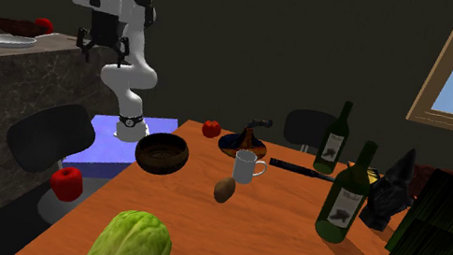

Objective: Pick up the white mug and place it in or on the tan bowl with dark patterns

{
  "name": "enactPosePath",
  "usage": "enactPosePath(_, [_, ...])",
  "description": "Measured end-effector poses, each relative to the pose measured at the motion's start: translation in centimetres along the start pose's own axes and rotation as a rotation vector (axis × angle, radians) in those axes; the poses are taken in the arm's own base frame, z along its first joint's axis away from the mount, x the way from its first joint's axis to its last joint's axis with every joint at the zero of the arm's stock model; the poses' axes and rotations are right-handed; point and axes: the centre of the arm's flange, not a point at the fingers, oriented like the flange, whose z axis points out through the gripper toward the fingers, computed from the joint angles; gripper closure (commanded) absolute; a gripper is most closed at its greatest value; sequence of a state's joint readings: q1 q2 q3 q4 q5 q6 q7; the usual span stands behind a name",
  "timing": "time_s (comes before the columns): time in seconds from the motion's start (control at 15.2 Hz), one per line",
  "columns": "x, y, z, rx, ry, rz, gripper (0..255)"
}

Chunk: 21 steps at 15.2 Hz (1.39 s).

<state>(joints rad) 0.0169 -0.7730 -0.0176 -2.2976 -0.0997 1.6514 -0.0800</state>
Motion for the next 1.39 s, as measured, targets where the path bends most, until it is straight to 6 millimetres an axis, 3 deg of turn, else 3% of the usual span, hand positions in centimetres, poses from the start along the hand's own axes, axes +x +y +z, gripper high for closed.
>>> enactPosePath(0.13, [0.1,-0.6,0.3,0.001,0.0,0.003,0])
enactPosePath(0.4, [0.8,-4.5,2.0,0.006,0.003,0.032,0])
enactPosePath(1.39, [5.1,-21.5,10.3,0.031,0.016,0.157,0])
